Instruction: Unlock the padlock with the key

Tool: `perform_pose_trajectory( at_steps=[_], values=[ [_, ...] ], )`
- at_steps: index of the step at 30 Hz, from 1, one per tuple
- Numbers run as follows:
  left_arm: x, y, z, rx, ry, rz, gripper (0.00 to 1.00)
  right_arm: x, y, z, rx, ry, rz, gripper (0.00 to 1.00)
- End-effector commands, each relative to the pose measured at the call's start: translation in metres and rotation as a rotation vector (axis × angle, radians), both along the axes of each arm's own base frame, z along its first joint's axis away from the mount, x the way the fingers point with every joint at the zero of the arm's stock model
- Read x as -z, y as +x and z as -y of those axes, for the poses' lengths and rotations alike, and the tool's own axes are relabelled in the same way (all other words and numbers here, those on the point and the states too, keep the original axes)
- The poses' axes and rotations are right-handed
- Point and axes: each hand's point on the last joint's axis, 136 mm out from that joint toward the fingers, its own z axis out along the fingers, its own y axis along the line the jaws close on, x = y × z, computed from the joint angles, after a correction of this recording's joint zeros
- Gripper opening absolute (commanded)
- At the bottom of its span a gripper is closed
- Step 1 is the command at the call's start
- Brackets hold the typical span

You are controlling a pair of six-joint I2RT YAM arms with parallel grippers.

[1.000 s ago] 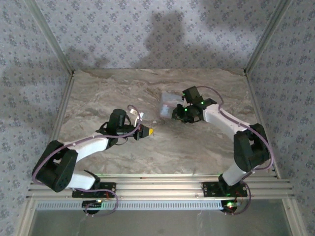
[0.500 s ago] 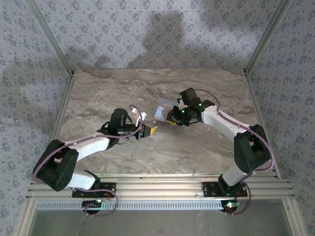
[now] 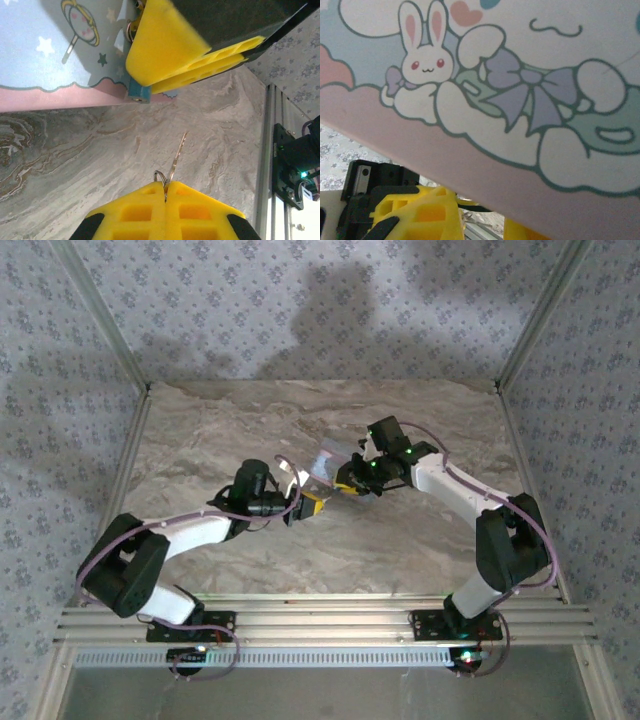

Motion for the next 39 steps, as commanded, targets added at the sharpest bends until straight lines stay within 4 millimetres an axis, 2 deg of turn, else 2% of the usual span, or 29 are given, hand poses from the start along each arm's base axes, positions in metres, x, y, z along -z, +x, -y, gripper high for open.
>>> perform_pose_trajectory(
  at_steps=[1, 11, 20, 30, 39],
  values=[
    [-0.007, 0.008, 0.005, 0.002, -0.008, 0.060, 0.00, -0.037, 0.008, -0.008, -0.012, 0.081, 0.082, 0.00],
    [-0.011, 0.026, 0.009, -0.049, -0.020, 0.080, 0.00, -0.037, 0.008, -0.008, -0.009, 0.089, 0.083, 0.00],
    [-0.013, 0.030, 0.013, -0.051, -0.039, 0.078, 0.00, -0.037, 0.008, -0.008, -0.008, 0.095, 0.083, 0.00],
    [-0.003, 0.037, 0.014, -0.081, -0.030, 0.051, 0.00, -0.037, 0.009, -0.009, -0.005, 0.100, 0.079, 0.00],
    [-0.009, 0.039, 0.015, -0.090, -0.058, 0.053, 0.00, -0.033, 0.010, -0.013, -0.004, 0.104, 0.068, 0.00]
  ],
)
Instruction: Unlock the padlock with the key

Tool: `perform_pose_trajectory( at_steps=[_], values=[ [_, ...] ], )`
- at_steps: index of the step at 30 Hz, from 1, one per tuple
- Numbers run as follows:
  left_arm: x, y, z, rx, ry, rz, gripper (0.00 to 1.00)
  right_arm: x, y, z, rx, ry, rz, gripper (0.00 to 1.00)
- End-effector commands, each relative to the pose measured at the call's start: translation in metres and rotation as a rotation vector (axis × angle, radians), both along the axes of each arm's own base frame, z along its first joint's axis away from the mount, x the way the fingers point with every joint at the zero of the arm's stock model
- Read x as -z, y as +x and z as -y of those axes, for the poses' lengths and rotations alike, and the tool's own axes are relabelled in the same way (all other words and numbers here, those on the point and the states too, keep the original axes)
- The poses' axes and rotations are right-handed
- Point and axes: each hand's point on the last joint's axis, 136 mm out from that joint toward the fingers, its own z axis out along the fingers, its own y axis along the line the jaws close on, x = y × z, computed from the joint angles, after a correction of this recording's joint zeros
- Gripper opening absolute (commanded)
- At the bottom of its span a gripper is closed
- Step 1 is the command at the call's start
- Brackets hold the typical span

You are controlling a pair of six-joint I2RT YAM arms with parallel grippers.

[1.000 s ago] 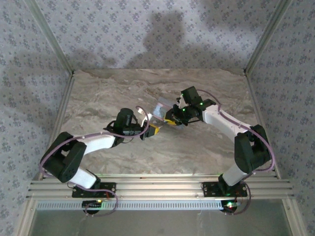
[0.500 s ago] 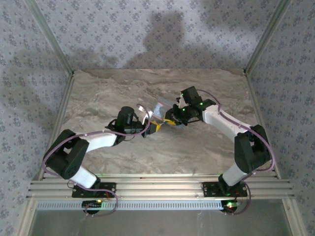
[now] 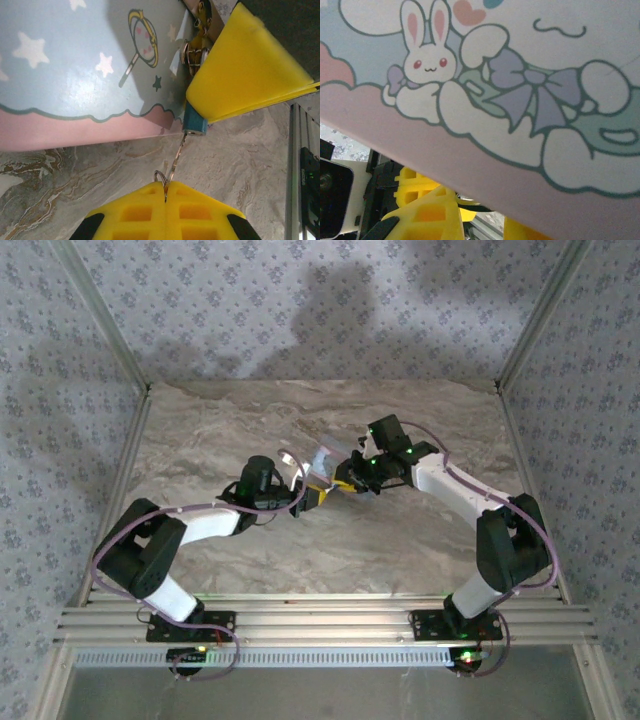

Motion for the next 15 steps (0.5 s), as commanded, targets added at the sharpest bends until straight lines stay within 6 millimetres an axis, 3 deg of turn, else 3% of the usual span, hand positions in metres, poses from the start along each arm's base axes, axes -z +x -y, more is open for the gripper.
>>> perform_pose_trajectory(
  at_steps=[1, 15],
  values=[
    [-0.0178, 0.0074, 0.0062, -0.002, -0.048, 0.045, 0.00, -0.0253, 0.0060, -0.0082, -0.017, 0.065, 0.063, 0.00],
    [-0.0216, 0.0122, -0.0007, -0.076, -0.068, 0.037, 0.00, -0.0201, 0.0046, -0.0113, -0.014, 0.064, 0.054, 0.00]
  ],
)
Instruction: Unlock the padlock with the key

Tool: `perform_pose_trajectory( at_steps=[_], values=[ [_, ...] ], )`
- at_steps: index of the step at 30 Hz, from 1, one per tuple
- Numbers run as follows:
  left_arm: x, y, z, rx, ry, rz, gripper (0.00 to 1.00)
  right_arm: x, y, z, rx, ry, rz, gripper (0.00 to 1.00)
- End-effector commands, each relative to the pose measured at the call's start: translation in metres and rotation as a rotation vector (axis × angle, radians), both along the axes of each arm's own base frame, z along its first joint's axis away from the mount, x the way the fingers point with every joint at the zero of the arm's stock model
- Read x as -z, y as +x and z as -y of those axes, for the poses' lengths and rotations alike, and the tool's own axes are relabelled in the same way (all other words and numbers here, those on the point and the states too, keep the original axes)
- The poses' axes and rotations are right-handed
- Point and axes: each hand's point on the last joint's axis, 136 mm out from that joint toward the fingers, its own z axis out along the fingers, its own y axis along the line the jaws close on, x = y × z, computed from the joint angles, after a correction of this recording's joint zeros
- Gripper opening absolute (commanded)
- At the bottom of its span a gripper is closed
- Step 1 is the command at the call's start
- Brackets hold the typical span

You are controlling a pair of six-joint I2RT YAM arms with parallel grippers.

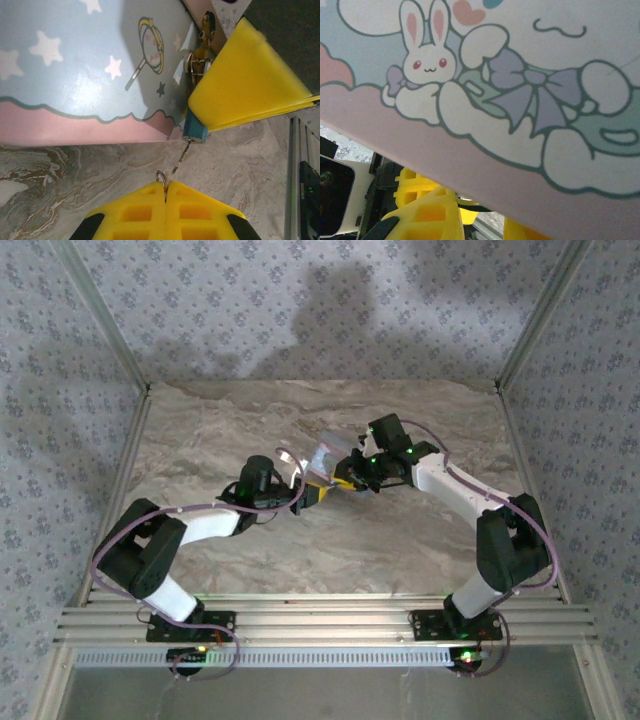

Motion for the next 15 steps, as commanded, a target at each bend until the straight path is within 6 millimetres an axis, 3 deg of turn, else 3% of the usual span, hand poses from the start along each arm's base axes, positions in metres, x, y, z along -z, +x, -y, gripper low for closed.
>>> perform_pose_trajectory(
  at_steps=[1, 15],
  values=[
    [-0.0151, 0.0054, -0.0008, -0.035, -0.037, 0.041, 0.00, -0.0169, 0.0013, -0.0092, -0.017, 0.051, 0.041, 0.00],
    [-0.0163, -0.0007, -0.0034, -0.053, -0.118, 0.020, 0.00, -0.0162, 0.0081, -0.0046, 0.056, 0.060, 0.039, 0.00]
  ],
)
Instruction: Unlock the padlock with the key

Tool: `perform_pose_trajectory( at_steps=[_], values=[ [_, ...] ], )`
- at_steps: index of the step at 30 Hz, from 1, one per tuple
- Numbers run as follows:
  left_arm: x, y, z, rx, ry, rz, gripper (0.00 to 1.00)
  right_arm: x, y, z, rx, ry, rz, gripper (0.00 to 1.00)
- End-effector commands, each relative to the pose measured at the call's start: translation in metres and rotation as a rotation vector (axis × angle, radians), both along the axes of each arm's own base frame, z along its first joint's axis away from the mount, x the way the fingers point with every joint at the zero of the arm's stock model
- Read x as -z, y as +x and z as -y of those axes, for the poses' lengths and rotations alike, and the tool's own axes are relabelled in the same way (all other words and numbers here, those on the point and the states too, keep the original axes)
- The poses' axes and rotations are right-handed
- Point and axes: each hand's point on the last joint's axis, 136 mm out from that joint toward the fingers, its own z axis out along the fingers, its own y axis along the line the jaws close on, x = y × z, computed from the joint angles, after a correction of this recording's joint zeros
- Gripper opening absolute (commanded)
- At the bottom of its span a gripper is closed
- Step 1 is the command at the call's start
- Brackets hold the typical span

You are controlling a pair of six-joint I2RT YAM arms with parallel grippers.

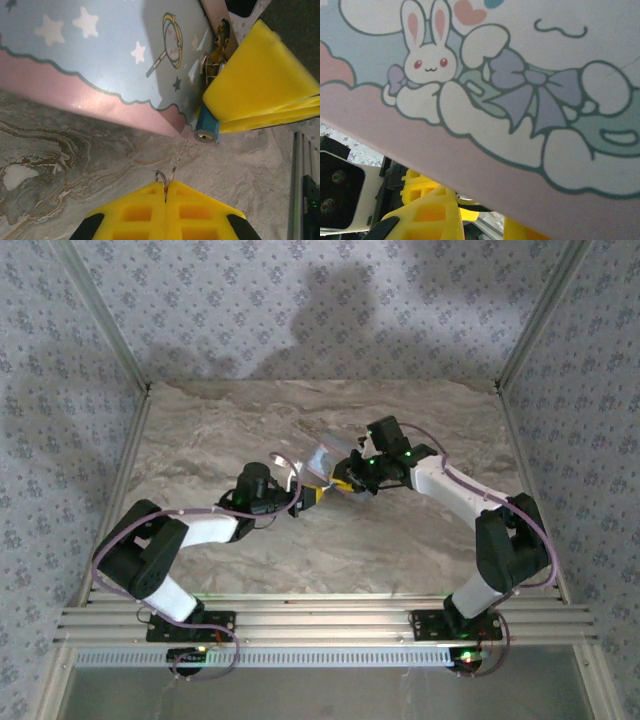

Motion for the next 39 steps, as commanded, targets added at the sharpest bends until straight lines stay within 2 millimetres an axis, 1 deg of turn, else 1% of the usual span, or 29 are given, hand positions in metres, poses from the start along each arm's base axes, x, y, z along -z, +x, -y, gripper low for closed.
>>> perform_pose_trajectory(
  at_steps=[1, 8, 17, 25, 32, 39],
  values=[
    [-0.023, -0.001, 0.005, 0.018, -0.083, 0.046, 0.00, -0.021, 0.008, -0.001, 0.021, 0.044, 0.066, 0.00],
    [-0.023, -0.004, 0.006, 0.028, -0.138, 0.022, 0.00, -0.020, 0.010, 0.005, 0.052, 0.046, 0.064, 0.00],
    [-0.021, 0.003, 0.005, 0.008, -0.177, -0.015, 0.00, -0.021, 0.014, 0.006, 0.070, 0.056, 0.066, 0.00],
    [-0.009, 0.008, 0.006, -0.001, -0.170, -0.050, 0.00, -0.021, 0.015, 0.008, 0.076, 0.059, 0.061, 0.00],
    [-0.015, 0.009, 0.005, 0.001, -0.188, -0.037, 0.00, -0.018, 0.014, 0.008, 0.076, 0.057, 0.058, 0.00],
    [-0.017, 0.009, 0.005, -0.002, -0.193, -0.034, 0.00, -0.018, 0.015, 0.007, 0.078, 0.064, 0.055, 0.00]
  ],
)
